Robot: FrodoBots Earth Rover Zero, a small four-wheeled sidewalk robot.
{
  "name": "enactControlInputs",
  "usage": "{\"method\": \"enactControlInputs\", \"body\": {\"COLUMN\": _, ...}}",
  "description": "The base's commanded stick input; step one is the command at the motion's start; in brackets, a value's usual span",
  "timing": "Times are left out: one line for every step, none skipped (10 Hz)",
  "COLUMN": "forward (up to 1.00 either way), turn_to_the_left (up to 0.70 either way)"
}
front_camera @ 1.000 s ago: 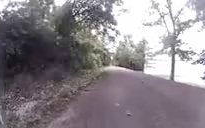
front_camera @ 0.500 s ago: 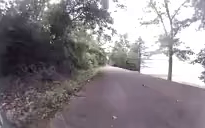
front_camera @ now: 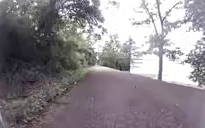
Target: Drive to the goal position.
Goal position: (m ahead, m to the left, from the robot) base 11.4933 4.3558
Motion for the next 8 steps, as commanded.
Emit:
{"method": "enactControlInputs", "body": {"forward": 0.70, "turn_to_the_left": 0.00}}
{"method": "enactControlInputs", "body": {"forward": 0.70, "turn_to_the_left": 0.00}}
{"method": "enactControlInputs", "body": {"forward": 0.70, "turn_to_the_left": 0.00}}
{"method": "enactControlInputs", "body": {"forward": 0.70, "turn_to_the_left": 0.00}}
{"method": "enactControlInputs", "body": {"forward": 0.70, "turn_to_the_left": 0.00}}
{"method": "enactControlInputs", "body": {"forward": 0.70, "turn_to_the_left": 0.00}}
{"method": "enactControlInputs", "body": {"forward": 0.70, "turn_to_the_left": 0.00}}
{"method": "enactControlInputs", "body": {"forward": 0.70, "turn_to_the_left": 0.00}}
